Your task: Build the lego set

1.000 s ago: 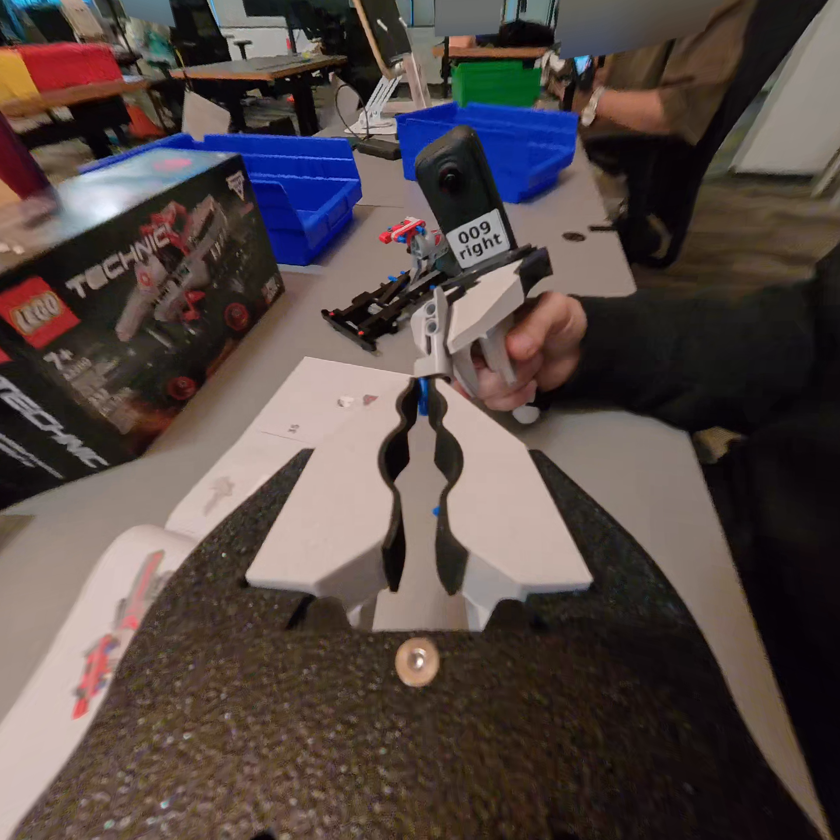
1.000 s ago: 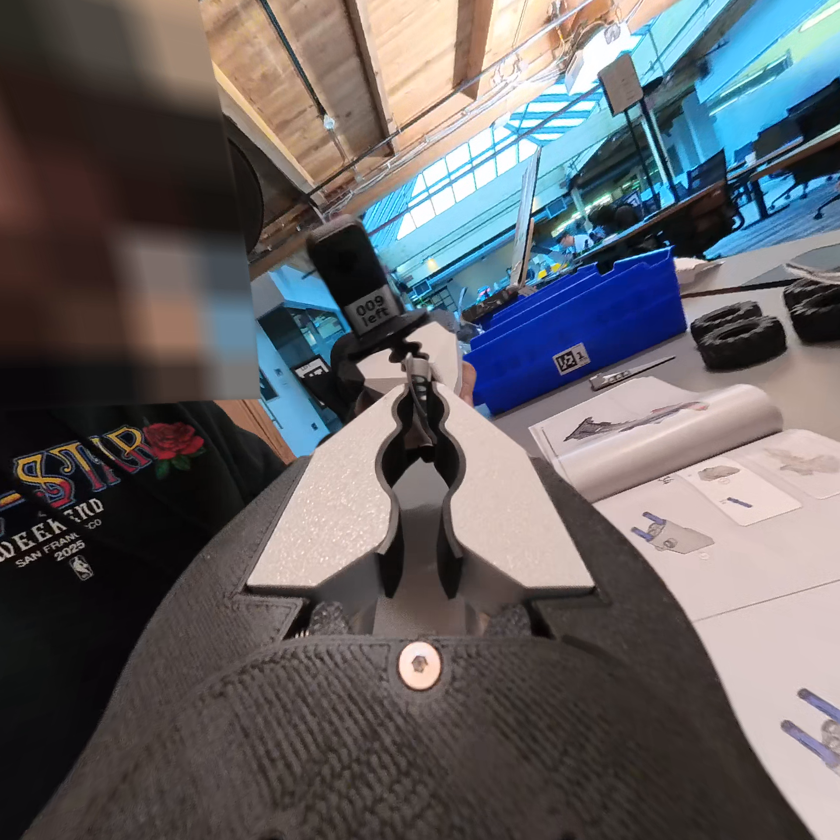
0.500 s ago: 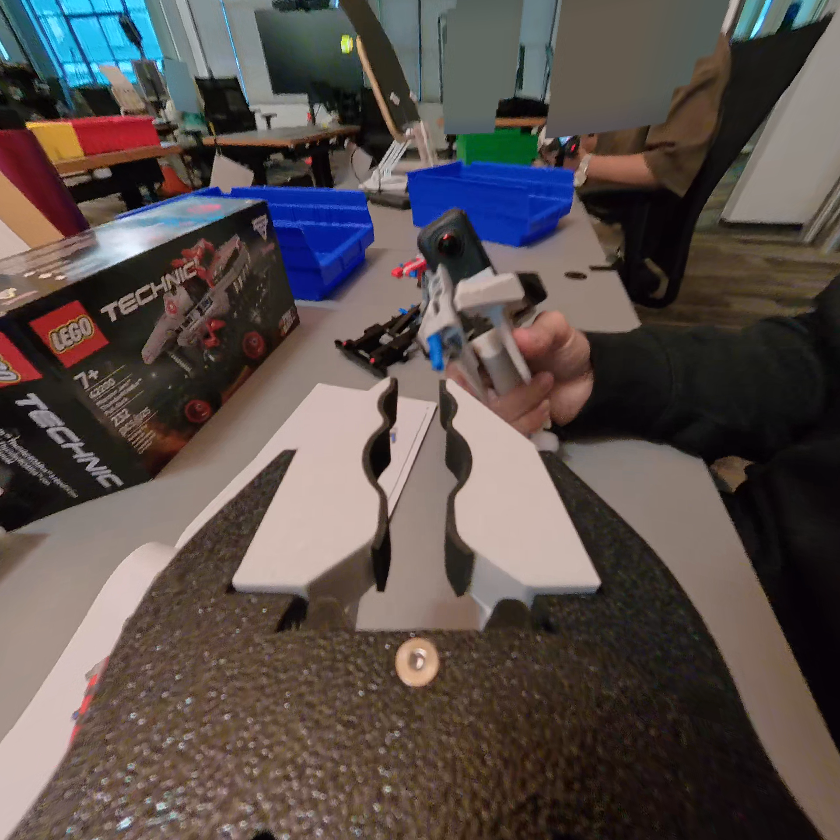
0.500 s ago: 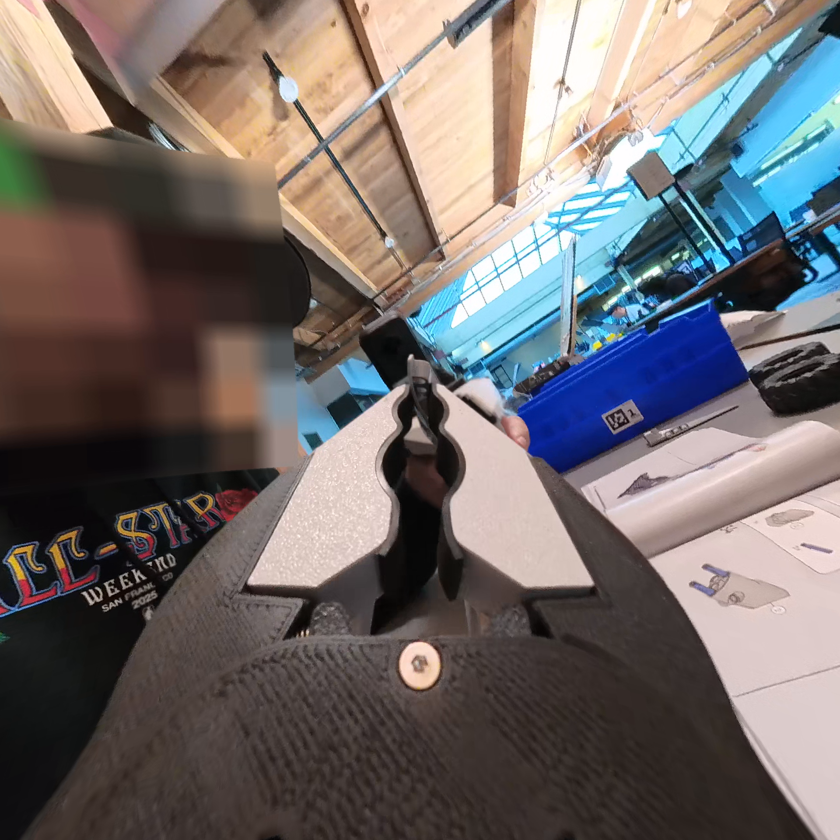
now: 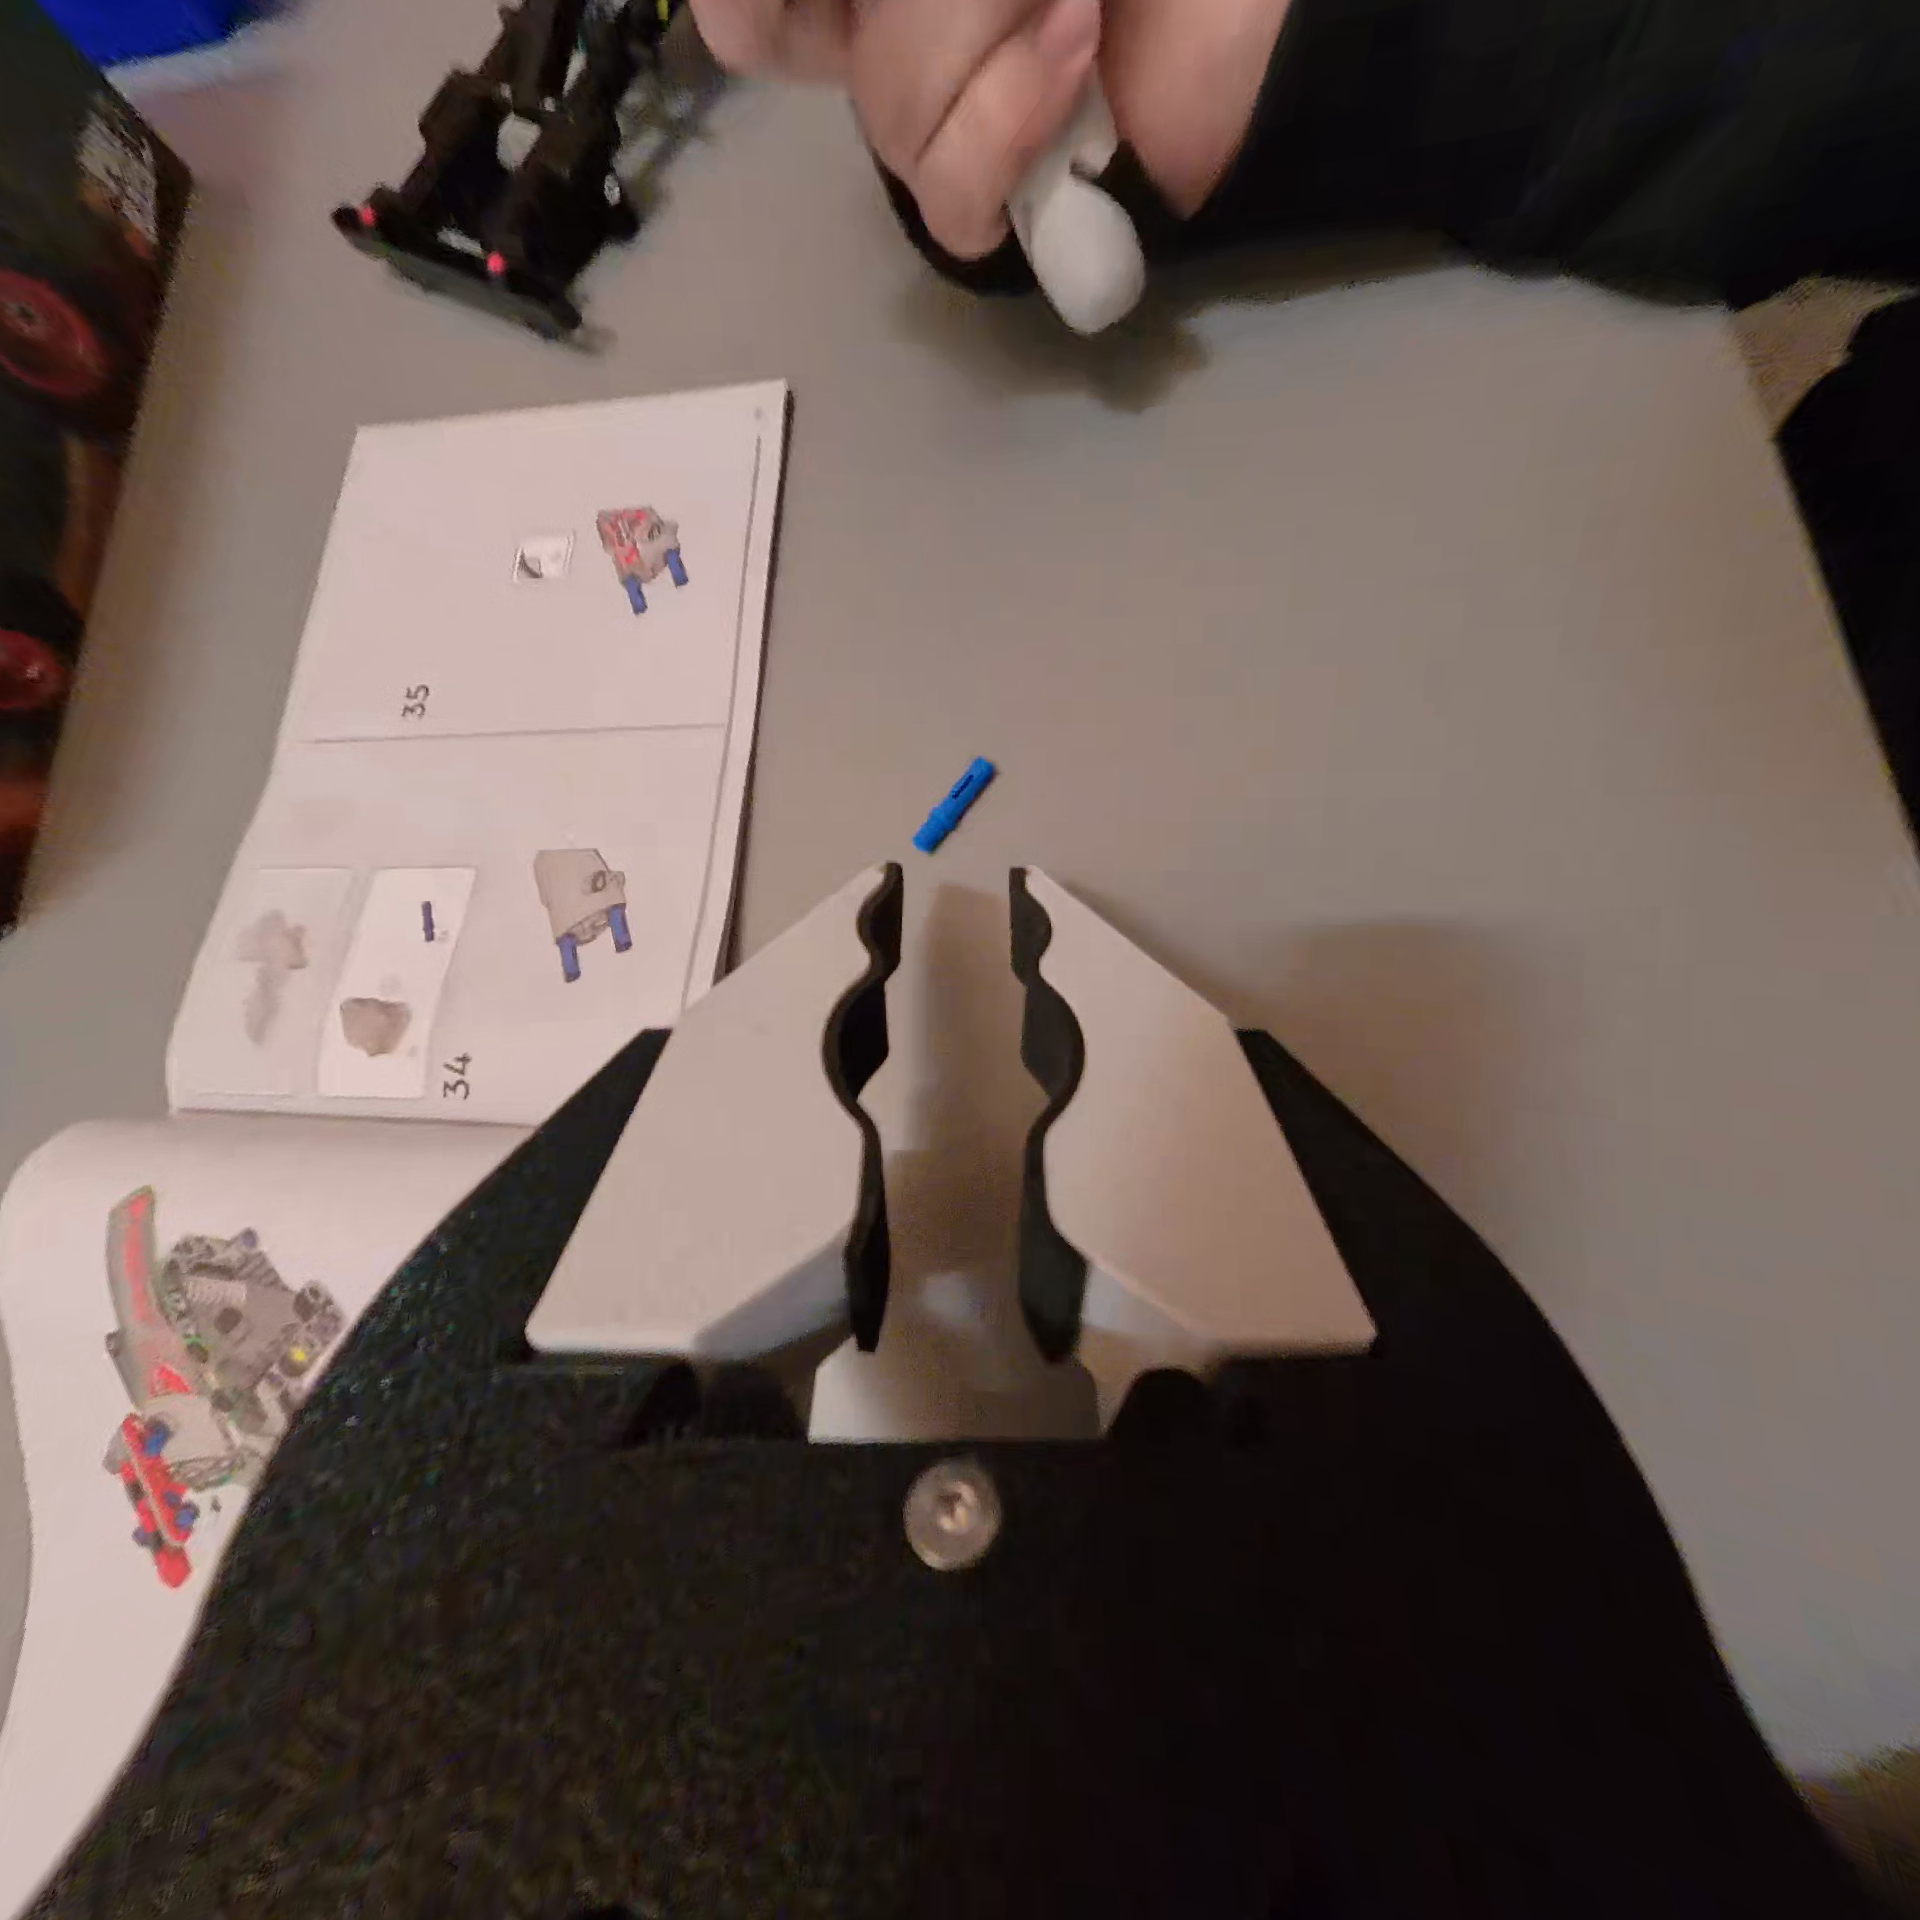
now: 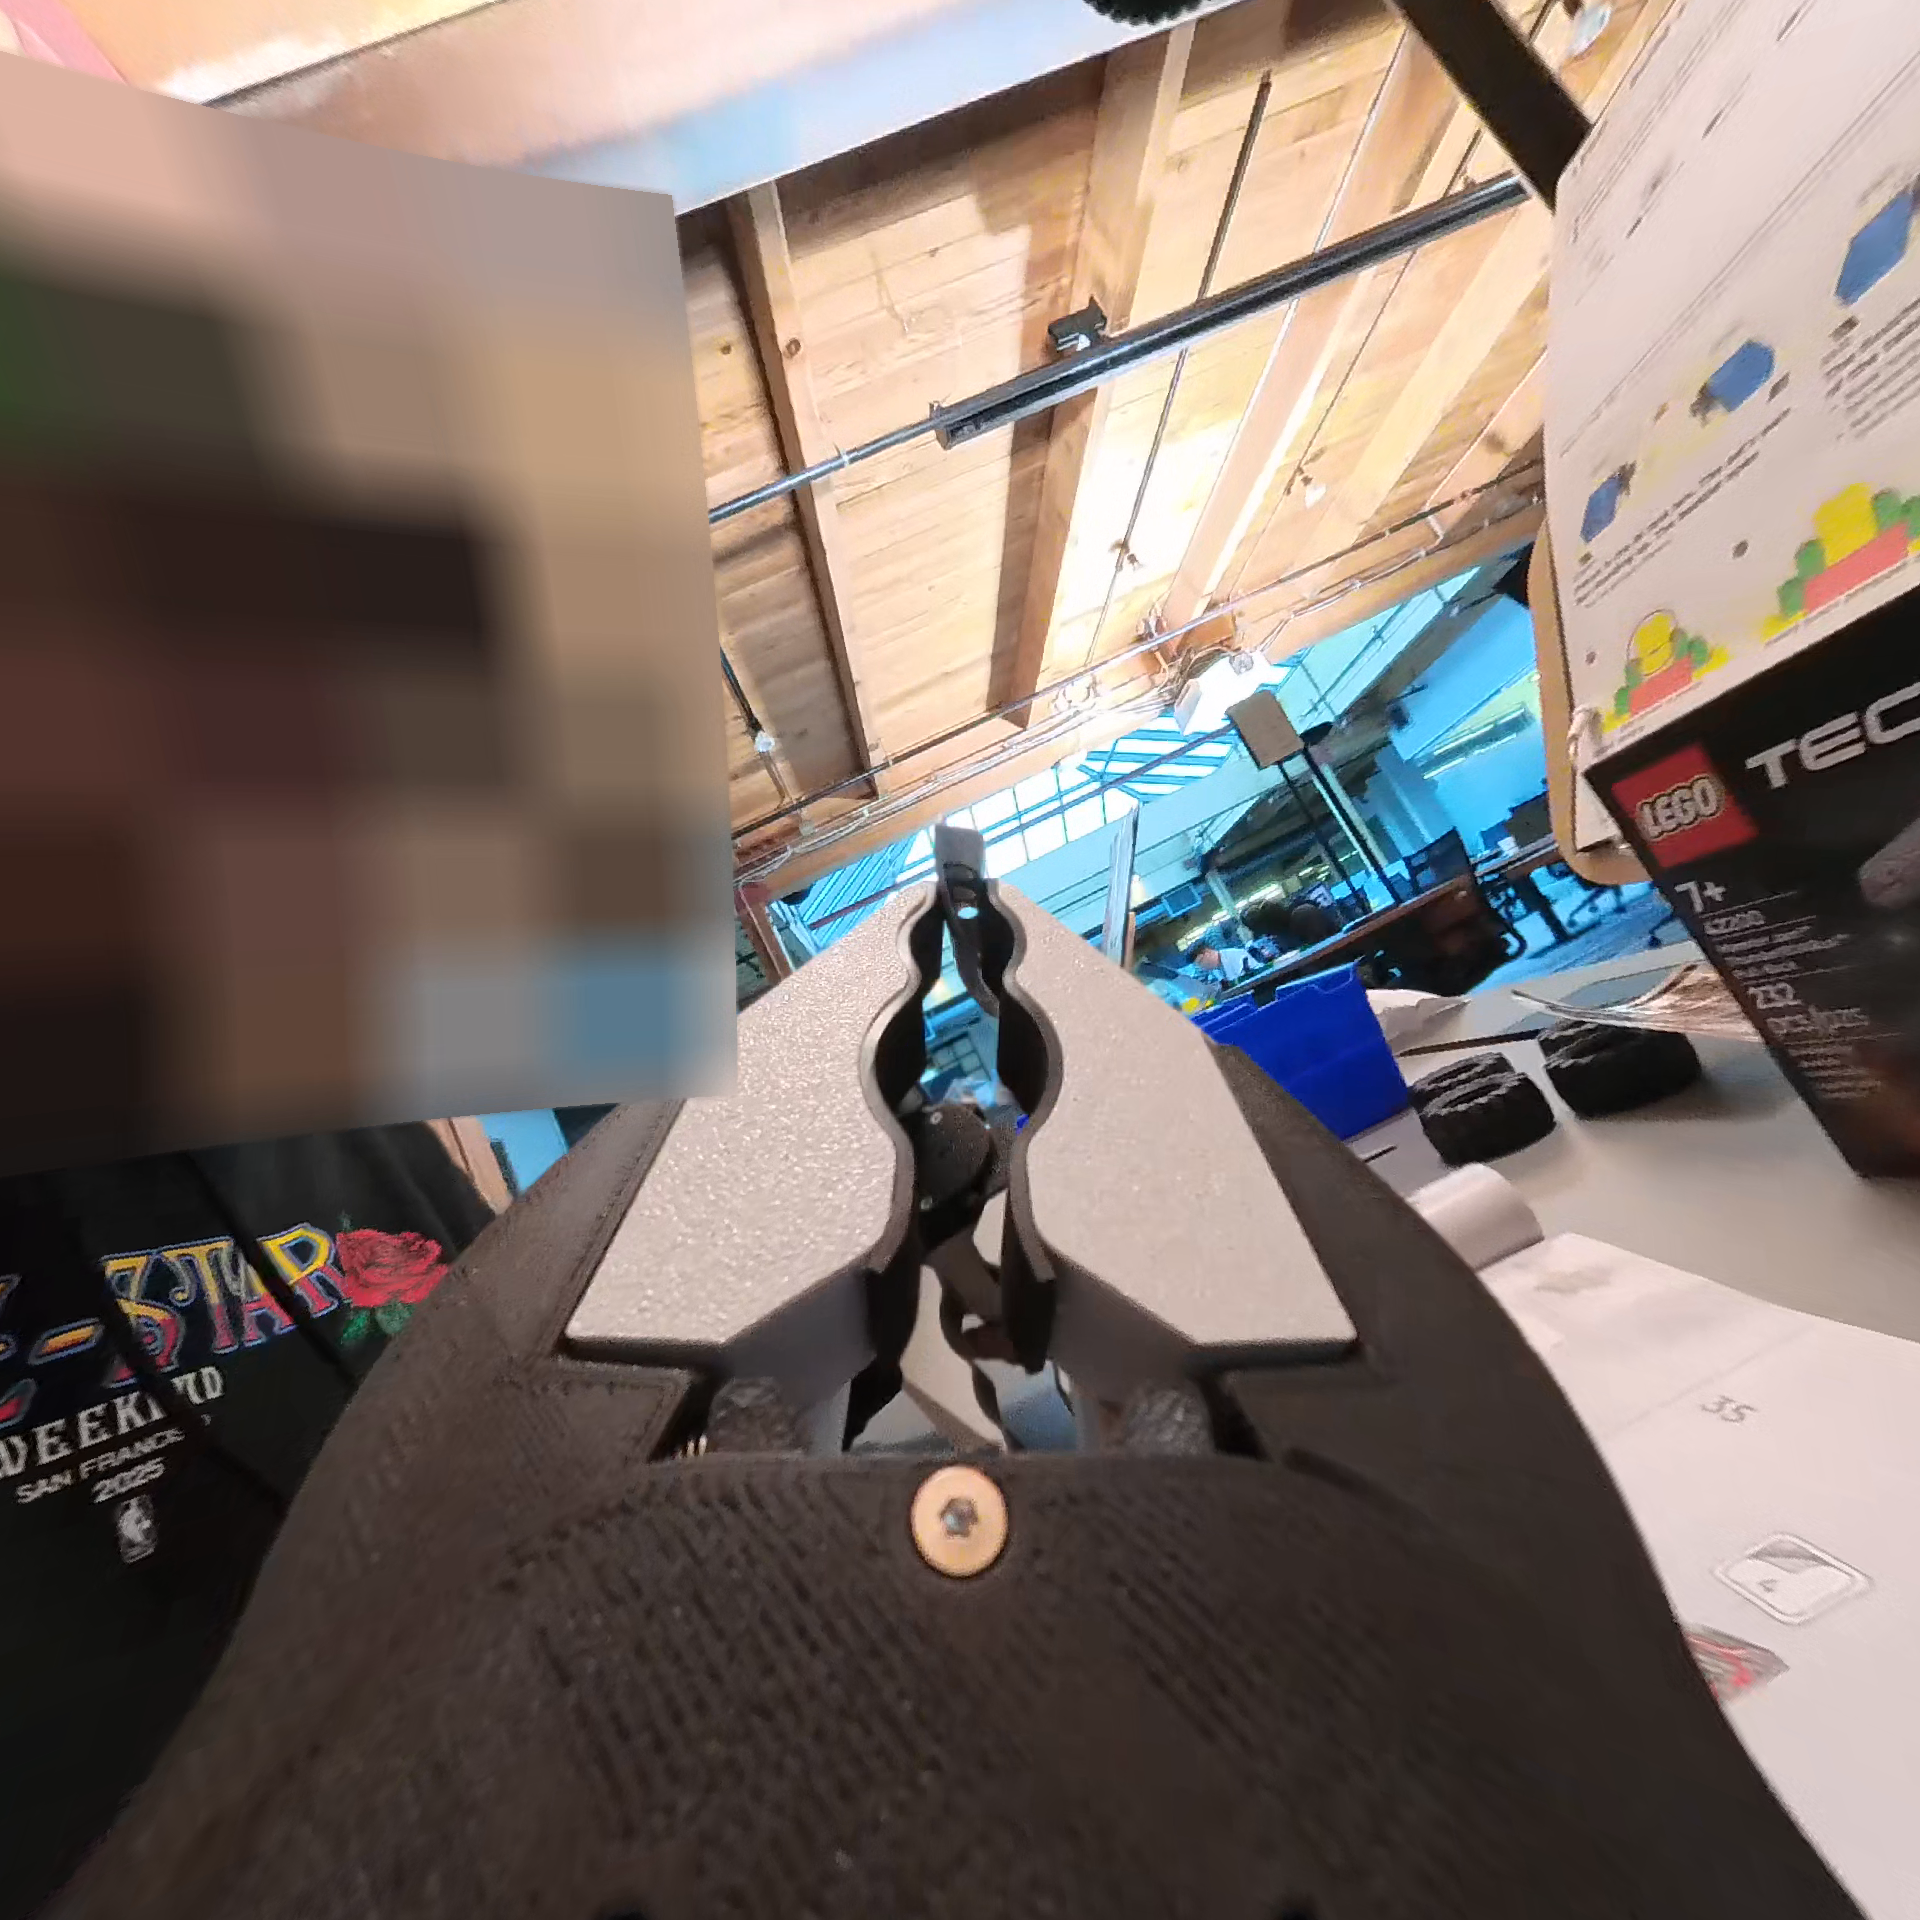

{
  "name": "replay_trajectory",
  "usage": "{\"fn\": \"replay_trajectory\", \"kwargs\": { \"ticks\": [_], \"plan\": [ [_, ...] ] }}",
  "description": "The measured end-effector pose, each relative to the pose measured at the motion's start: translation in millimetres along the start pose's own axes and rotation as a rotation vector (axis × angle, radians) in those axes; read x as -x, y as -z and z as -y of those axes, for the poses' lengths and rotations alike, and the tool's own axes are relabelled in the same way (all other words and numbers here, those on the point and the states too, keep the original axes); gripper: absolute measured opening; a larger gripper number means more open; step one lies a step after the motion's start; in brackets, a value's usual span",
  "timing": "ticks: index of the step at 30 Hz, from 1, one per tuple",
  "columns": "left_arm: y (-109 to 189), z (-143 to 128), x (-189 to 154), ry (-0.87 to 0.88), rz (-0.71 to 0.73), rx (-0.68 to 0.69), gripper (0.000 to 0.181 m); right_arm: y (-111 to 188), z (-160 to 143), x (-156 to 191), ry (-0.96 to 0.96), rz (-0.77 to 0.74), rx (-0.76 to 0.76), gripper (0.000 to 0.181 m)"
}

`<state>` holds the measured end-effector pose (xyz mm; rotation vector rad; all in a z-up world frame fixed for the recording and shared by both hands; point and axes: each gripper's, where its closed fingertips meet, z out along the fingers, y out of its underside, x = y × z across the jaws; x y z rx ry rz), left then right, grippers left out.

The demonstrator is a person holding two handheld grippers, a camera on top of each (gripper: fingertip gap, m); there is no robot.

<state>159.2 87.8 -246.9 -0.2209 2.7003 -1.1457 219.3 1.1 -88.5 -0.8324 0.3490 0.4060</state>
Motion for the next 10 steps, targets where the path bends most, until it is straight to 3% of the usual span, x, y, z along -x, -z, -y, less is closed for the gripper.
{"fn": "replay_trajectory", "kwargs": {
  "ticks": [1, 6, 8, 10],
  "plan": [
    [-3.9, -1.2, -0.5, 0.011, -0.002, 0.010, 0.017, 1.4, 1.9, -0.7, 0.002, 0.003, -0.010, 0.004],
    [-12.5, 6.7, -1.8, 0.084, 0.012, 0.029, 0.019, 6.9, 1.9, -8.2, -0.027, -0.009, -0.001, 0.004],
    [-9.4, 12.4, 4.5, 0.170, 0.063, 0.033, 0.018, 7.6, 3.1, -7.5, 0.000, -0.015, 0.017, 0.004],
    [-5.0, 12.9, -5.0, 0.291, 0.025, 0.083, 0.010, 8.3, 6.7, -6.9, 0.004, -0.015, -0.003, 0.004]
  ]
}}
